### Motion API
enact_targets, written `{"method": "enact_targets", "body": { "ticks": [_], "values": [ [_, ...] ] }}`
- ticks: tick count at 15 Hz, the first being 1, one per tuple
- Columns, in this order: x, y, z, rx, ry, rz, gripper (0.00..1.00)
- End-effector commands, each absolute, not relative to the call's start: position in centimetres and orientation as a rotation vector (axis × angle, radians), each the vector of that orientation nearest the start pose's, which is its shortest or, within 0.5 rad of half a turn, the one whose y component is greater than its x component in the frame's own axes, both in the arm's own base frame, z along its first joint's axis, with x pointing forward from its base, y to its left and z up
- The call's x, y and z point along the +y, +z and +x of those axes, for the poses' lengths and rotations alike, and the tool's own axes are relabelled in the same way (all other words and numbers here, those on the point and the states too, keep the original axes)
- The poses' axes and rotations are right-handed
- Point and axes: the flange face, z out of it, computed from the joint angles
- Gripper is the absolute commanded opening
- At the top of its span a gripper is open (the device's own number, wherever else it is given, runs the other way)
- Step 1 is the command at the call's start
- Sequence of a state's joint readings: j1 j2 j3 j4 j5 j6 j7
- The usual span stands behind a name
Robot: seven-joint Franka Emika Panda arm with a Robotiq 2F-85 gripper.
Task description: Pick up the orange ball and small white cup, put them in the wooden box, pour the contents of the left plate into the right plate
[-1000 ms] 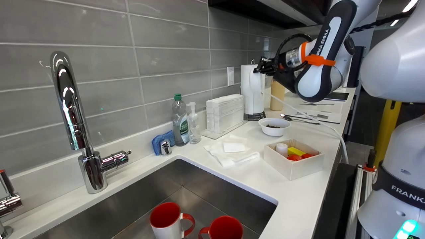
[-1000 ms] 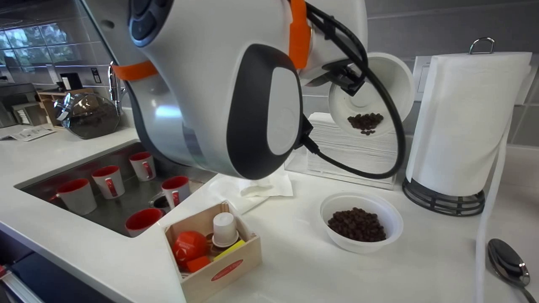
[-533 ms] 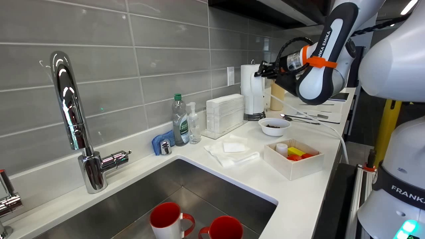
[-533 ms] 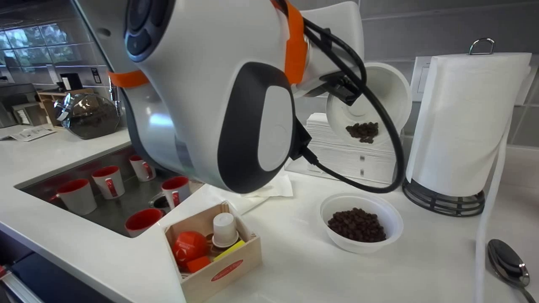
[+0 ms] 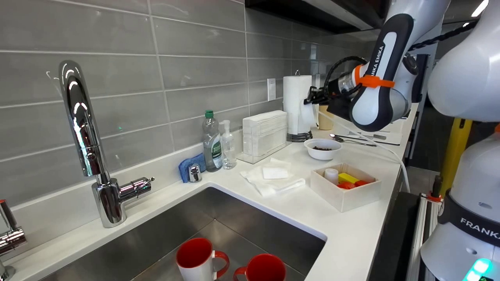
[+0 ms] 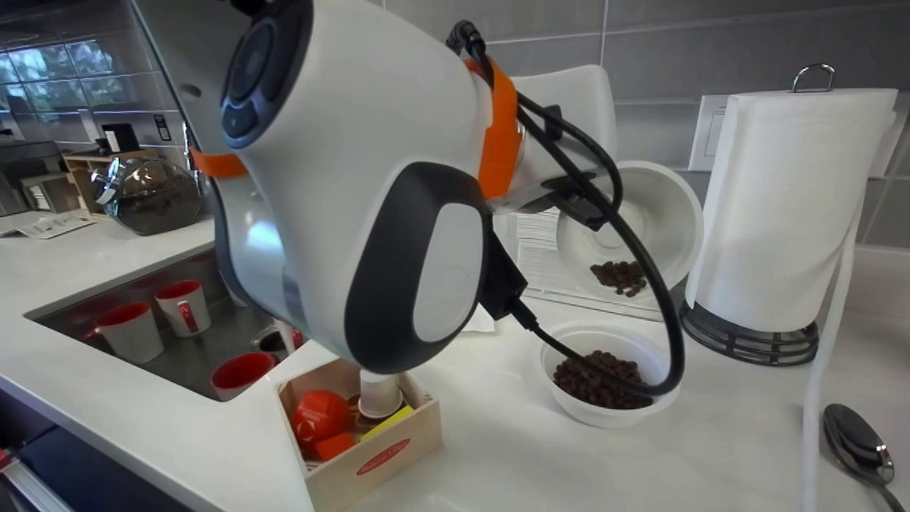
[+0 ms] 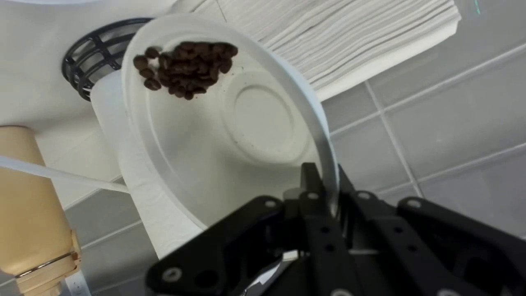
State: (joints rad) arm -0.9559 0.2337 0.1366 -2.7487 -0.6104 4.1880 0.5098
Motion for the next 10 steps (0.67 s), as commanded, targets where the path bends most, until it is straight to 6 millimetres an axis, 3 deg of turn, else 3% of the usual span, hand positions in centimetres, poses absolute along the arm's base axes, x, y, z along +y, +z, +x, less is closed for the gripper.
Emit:
{"method": "enact_targets", "body": {
  "ticks": [1, 6, 10],
  "values": [
    [-24.0, 29.1, 34.3, 0.883, -1.658, -2.452, 0.00],
    [-23.0, 28.4, 36.3, 0.928, -1.518, -2.595, 0.00],
    [-20.5, 28.7, 37.8, 0.907, -1.429, -2.683, 0.00]
  ]
}}
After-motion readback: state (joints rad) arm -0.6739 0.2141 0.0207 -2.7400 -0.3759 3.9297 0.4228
